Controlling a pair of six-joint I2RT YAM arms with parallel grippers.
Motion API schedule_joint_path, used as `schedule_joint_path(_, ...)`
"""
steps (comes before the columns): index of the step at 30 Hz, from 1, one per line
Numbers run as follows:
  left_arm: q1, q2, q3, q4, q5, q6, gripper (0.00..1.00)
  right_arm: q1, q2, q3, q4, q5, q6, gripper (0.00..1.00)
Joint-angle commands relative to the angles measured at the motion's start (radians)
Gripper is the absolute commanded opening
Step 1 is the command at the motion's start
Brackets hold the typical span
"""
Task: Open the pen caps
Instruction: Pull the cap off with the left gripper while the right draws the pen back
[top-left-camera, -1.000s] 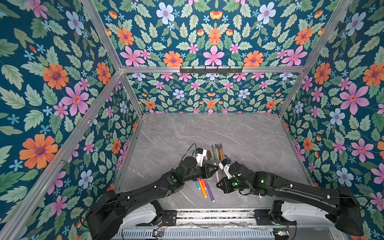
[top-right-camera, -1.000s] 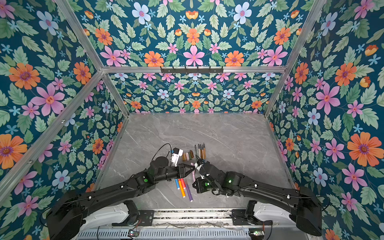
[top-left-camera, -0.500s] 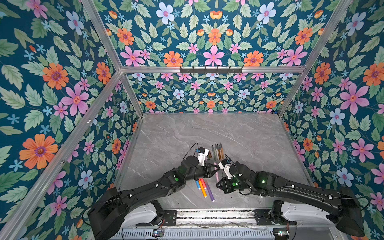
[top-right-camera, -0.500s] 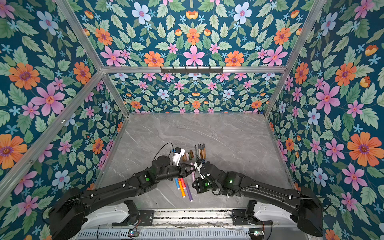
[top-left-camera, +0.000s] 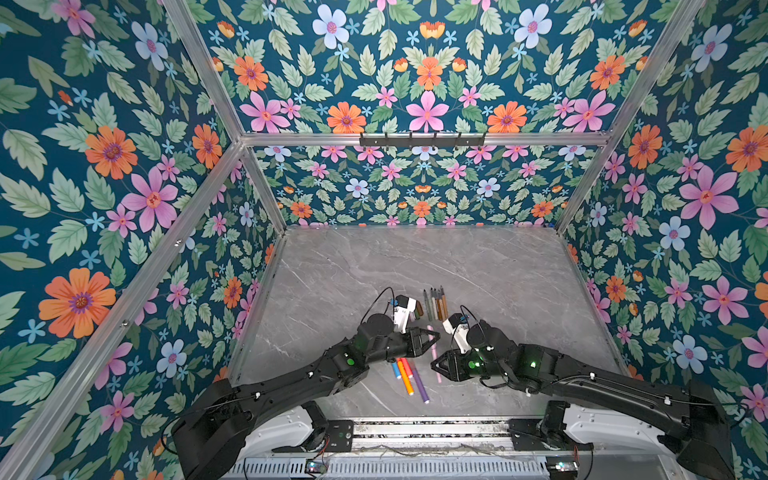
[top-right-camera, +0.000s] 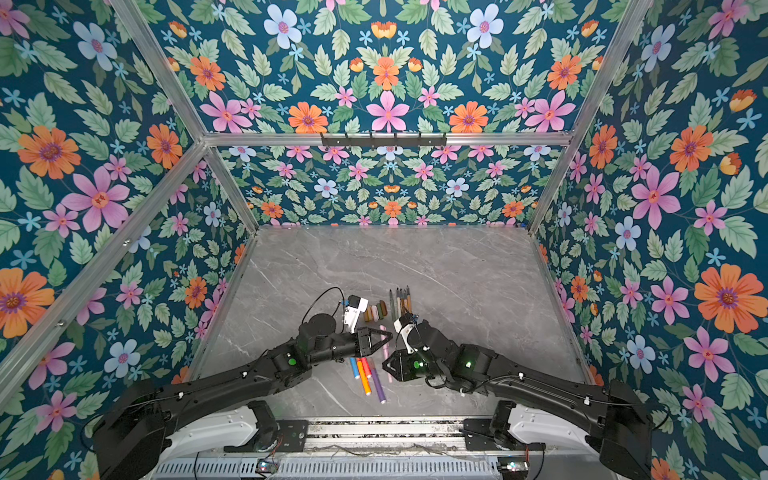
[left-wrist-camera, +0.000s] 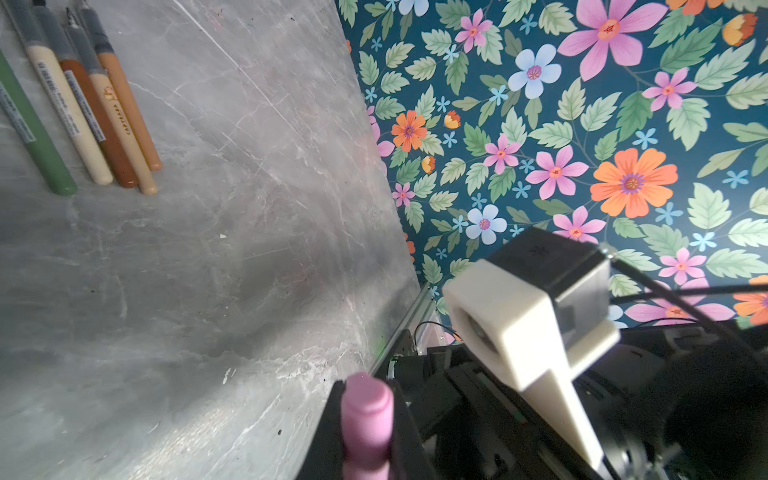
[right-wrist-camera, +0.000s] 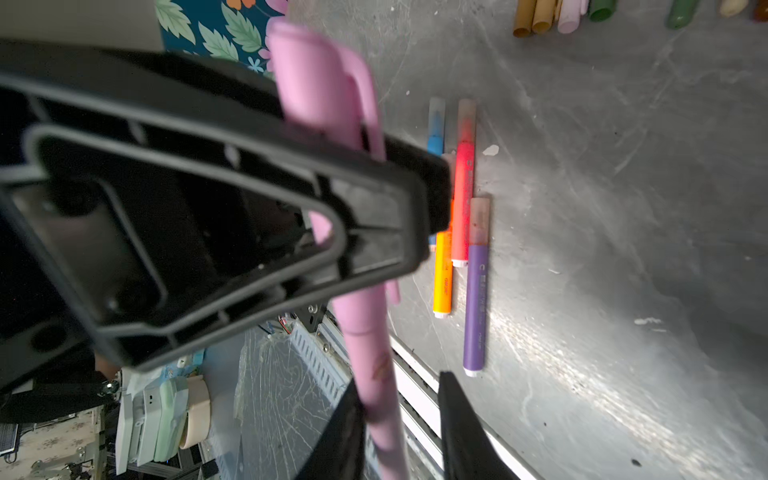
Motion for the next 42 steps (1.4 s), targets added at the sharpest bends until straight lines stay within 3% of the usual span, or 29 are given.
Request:
schedule_joint_path(1,0.000,-0.011,0.000,0.060,0.028,-0.014,0.00,-0.015,-0.010,0.000,0.036,0.007,0.030,0.29)
schedule_joint_path(10,0.007,-0.022,0.031,0.044,0.010,-0.001,0.00,-0.018,0.017,-0.030,0.066,-0.035,0.041,0.00)
schedule_joint_path(14,0.074,0.027,0.198,-0.170,-0.007,0.142,0.00,-0.002,0.017,-0.084,0.124,-0.055,0.084,0.00)
schedule_joint_path(17,0.212,0.095,0.333,-0.292,0.029,0.217,0.00,0.046,0.035,-0.102,0.151,-0.033,0.096,0.00)
schedule_joint_path(20,0.322,0.171,0.428,-0.289,0.129,0.216,0.00,0.085,0.059,-0.084,0.140,-0.010,0.091,0.00)
schedule_joint_path(23,0.331,0.219,0.492,-0.324,0.151,0.238,0.00,0.090,0.049,-0.082,0.136,0.013,0.086,0.00)
schedule_joint_path(30,0.394,0.304,0.478,-0.448,0.094,0.349,0.00,0.086,-0.077,-0.085,-0.095,0.159,0.056,0.00)
schedule_joint_path(38,0.449,0.399,0.434,-0.535,0.064,0.445,0.00,0.077,-0.335,-0.191,-0.498,0.387,0.067,0.00)
schedule_joint_path(42,0.454,0.437,0.411,-0.540,0.047,0.466,0.00,0.076,-0.441,-0.285,-0.524,0.410,0.096,0.00)
